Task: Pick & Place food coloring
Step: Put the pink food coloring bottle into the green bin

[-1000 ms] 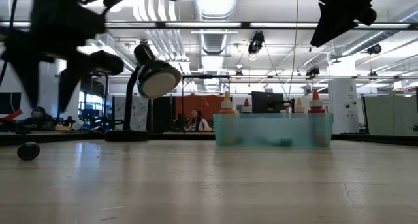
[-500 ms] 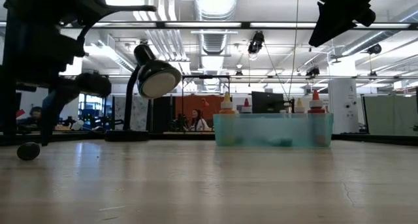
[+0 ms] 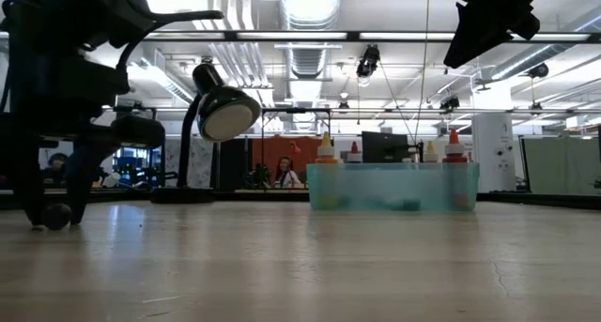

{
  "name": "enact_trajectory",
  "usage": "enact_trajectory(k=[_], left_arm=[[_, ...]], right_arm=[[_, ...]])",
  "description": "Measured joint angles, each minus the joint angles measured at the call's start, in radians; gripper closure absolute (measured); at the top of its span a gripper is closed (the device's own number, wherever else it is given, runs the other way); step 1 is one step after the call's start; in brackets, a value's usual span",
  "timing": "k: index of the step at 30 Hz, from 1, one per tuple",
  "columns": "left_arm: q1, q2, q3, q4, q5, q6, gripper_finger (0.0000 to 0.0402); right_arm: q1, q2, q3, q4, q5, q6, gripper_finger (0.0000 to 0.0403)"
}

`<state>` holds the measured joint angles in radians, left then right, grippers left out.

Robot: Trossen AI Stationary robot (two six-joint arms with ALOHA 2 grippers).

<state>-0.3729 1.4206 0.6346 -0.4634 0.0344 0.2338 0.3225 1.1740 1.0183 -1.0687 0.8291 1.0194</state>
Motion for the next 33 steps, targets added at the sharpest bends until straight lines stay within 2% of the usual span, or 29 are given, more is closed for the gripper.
enact_trajectory(k=[9, 14, 20, 23, 28, 33], left_arm=[[0.018, 0.004, 0.003, -0.01, -0.033, -0.018, 0.0371], [0.148, 0.01, 0.073, -0.104, -0.137, -0.019, 0.0371], [0.404, 0.008, 0.297, -0.155, -0.158, 0.023, 0.0371], [0.488, 0.007, 0.447, -0.128, -0.135, 0.022, 0.0371], [0.554, 0.069, 0.653, 0.047, -0.08, -0.047, 0.0371], [0.578, 0.276, 0.849, 0.104, -0.076, -0.093, 0.0371]], right_arm=[[0.0, 0.0, 0.0, 0.001, 0.0, 0.002, 0.0335], [0.0, -0.002, 0.009, 0.002, 0.0, 0.072, 0.0335], [0.0, -0.009, 0.047, 0.002, 0.005, 0.026, 0.0335], [0.0, -0.011, 0.064, 0.002, 0.008, 0.013, 0.0335], [0.0, -0.022, 0.072, 0.001, 0.009, 0.017, 0.0335], [0.002, -0.038, 0.072, -0.002, 0.054, 0.019, 0.0335]])
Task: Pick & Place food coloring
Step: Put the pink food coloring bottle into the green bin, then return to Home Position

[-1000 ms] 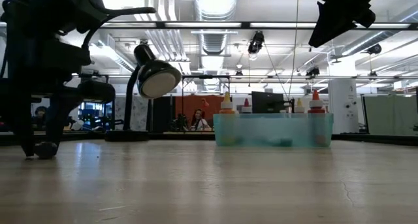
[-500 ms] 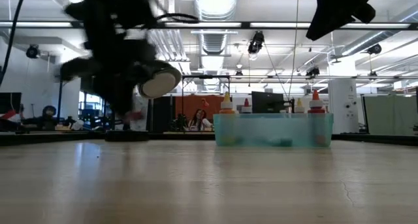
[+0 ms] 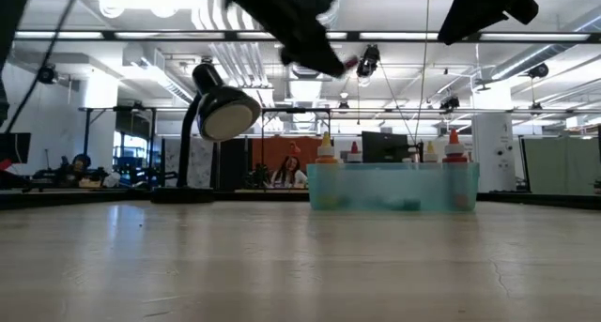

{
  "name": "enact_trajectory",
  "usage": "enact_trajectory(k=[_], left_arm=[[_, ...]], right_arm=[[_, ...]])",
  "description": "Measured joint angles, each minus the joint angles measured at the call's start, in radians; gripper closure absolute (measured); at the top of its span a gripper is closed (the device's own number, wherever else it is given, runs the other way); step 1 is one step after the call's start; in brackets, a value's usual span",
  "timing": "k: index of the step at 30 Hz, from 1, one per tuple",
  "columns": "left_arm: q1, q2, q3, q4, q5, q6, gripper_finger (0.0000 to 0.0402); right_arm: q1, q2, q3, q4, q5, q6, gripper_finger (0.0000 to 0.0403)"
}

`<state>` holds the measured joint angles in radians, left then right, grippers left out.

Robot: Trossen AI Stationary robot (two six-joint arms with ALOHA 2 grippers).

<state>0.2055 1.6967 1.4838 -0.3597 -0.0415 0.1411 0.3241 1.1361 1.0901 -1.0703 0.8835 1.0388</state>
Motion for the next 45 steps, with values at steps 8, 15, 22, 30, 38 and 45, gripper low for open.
enact_trajectory(k=[8, 15, 22, 30, 38, 45], left_arm=[[0.015, 0.36, 0.312, -0.092, -0.01, -0.005, 0.0371], [0.02, 0.56, 0.524, -0.278, -0.014, -0.034, 0.0371], [0.013, 0.647, 0.593, -0.302, -0.017, -0.084, 0.0363], [0.013, 0.651, 0.572, -0.289, -0.016, -0.141, 0.0333], [0.01, 0.642, 0.572, -0.281, -0.002, -0.142, 0.0318], [-0.009, 0.485, 0.573, -0.286, -0.002, -0.127, 0.0317]], right_arm=[[0.001, -0.031, 0.0, -0.012, 0.029, -0.007, 0.0335], [0.001, -0.037, -0.001, -0.019, 0.028, 0.006, 0.0335], [0.001, -0.037, -0.007, -0.025, 0.027, 0.003, 0.0335], [0.001, -0.037, -0.014, -0.025, 0.025, 0.002, 0.0335], [0.001, -0.037, -0.016, -0.026, 0.031, -0.003, 0.0335], [0.001, -0.037, -0.021, -0.026, 0.033, -0.012, 0.0335]])
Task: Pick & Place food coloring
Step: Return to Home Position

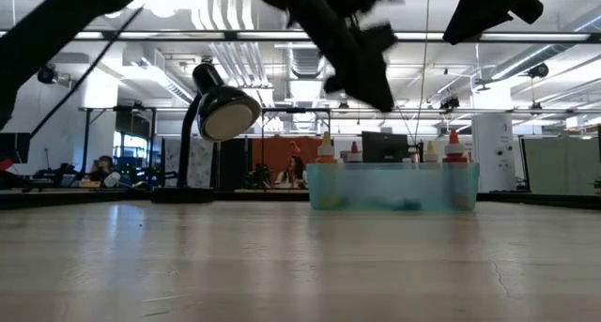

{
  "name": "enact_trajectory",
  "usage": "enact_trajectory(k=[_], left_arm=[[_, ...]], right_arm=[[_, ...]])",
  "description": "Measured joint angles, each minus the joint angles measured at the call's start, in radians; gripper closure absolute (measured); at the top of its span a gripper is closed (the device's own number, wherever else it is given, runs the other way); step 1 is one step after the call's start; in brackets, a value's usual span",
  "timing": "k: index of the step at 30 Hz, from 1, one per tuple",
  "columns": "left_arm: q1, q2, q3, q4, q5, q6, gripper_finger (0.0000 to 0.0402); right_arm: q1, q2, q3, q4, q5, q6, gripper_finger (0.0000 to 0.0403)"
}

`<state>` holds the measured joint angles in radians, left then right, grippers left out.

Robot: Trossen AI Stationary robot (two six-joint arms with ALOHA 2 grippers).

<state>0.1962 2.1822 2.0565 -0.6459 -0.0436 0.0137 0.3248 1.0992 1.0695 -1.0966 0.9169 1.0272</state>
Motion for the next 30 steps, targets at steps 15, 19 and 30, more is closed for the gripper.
enact_trajectory(k=[15, 19, 30], left_arm=[[-0.002, -0.38, -0.2, -0.081, 0.157, -0.034, 0.0316], [-0.003, -0.5, -0.434, -0.036, 0.263, -0.077, 0.0316], [0.007, -1.005, -0.959, 0.044, 0.088, -0.393, 0.0316]], right_arm=[[-0.009, -0.077, -0.085, 0.057, -0.043, -0.035, 0.0335], [-0.009, -0.194, -0.206, 0.194, -0.107, -0.069, 0.0335], [-0.011, -0.465, -0.37, 0.344, -0.159, -0.082, 0.0335]])
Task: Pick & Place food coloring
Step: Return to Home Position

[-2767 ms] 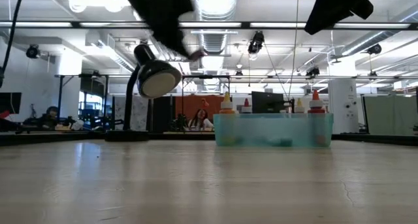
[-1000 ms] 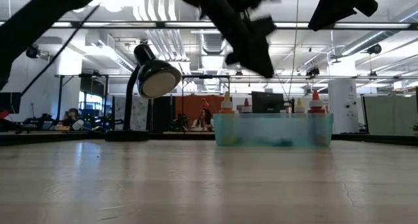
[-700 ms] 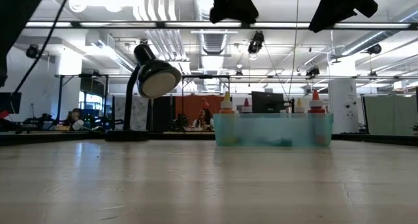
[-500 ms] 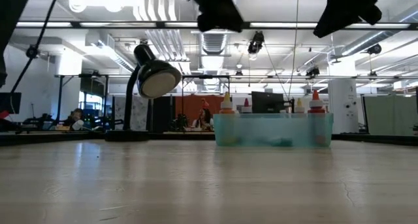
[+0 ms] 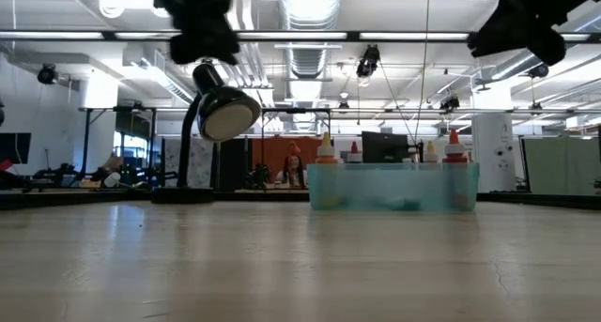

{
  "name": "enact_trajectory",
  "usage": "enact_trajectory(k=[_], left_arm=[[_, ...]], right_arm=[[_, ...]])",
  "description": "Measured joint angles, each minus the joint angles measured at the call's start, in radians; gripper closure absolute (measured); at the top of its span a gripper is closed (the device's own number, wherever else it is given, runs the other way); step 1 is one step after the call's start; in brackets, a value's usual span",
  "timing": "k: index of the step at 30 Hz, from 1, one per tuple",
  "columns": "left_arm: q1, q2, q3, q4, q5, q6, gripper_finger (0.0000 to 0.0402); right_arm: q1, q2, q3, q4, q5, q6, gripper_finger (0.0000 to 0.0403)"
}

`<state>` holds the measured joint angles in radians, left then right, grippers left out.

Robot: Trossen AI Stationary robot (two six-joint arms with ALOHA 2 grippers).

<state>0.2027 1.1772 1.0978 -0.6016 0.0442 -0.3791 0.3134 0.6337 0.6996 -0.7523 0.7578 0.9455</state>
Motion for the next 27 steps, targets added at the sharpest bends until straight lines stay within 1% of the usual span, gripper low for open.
enact_trajectory(k=[2, 4, 5, 7, 10, 13, 16, 18, 21, 23, 25, 27], left_arm=[[-0.005, -0.092, -0.072, 0.013, -0.066, -0.087, 0.0316], [-0.014, -0.185, -0.147, 0.067, -0.092, -0.113, 0.0316], [-0.018, -0.227, -0.186, 0.117, -0.091, -0.114, 0.0316], [-0.018, -0.307, -0.267, 0.247, -0.055, -0.114, 0.0316], [-0.01, -0.414, -0.396, 0.442, 0.001, -0.116, 0.0316], [-0.008, -0.501, -0.519, 0.61, 0.018, -0.131, 0.0316], [-0.007, -0.569, -0.621, 0.729, 0.018, -0.146, 0.0316], [-0.005, -0.611, -0.67, 0.77, 0.019, -0.15, 0.0316], [0.003, -0.678, -0.728, 0.768, 0.017, -0.154, 0.0316], [0.012, -0.724, -0.763, 0.764, 0.016, -0.165, 0.0316], [0.019, -0.768, -0.791, 0.764, 0.016, -0.173, 0.0316], [0.021, -0.81, -0.819, 0.765, 0.011, -0.179, 0.0316]], right_arm=[[0.001, -0.028, 0.008, 0.001, -0.002, 0.063, 0.0335], [0.0, -0.045, 0.016, 0.008, -0.002, 0.078, 0.0335], [0.0, -0.054, 0.02, 0.019, -0.001, 0.047, 0.0335], [0.0, -0.067, 0.027, 0.064, -0.01, -0.082, 0.0335], [-0.001, -0.097, 0.027, 0.161, -0.078, -0.247, 0.0335], [0.0, -0.142, 0.005, 0.235, -0.132, -0.315, 0.0335], [0.0, -0.206, -0.044, 0.295, -0.139, -0.324, 0.0335], [0.0, -0.264, -0.093, 0.369, -0.159, -0.33, 0.0335], [0.0, -0.364, -0.186, 0.564, -0.265, -0.396, 0.0335], [0.001, -0.424, -0.255, 0.714, -0.319, -0.46, 0.0335], [0.0, -0.475, -0.317, 0.819, -0.322, -0.54, 0.0335], [0.0, -0.522, -0.368, 0.861, -0.308, -0.602, 0.0335]])
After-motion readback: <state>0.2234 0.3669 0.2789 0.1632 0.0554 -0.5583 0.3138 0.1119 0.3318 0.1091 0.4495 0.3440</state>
